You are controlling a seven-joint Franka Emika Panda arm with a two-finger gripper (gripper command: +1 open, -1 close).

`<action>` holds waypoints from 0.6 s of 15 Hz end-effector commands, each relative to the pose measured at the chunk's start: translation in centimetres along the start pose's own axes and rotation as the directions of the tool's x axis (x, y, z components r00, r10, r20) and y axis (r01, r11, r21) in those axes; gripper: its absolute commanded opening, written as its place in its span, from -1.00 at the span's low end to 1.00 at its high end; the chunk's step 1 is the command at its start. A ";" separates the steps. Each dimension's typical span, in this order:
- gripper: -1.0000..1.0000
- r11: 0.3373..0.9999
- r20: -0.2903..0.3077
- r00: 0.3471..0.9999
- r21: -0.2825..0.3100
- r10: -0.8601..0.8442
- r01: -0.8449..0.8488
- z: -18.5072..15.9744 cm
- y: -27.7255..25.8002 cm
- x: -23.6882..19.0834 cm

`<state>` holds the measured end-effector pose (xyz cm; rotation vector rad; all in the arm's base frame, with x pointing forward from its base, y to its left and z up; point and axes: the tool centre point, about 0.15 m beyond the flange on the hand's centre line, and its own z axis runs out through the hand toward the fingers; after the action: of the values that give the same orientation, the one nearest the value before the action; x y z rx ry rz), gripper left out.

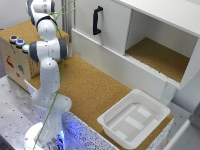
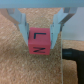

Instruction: Rotate the pink block towards the right

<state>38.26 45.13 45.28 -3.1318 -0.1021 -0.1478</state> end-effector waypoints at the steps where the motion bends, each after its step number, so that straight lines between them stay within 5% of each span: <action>1: 1.00 0.999 -0.091 0.995 -0.008 0.044 -0.045 0.1 0.1 0.5; 6: 1.00 1.000 -0.025 0.999 0.011 0.021 -0.021 -0.2 2.0 -1.1; 9: 1.00 0.992 -0.023 0.999 0.115 -0.042 0.044 -3.6 3.0 -1.7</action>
<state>38.36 44.90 45.49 -3.1363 -0.0605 -0.1658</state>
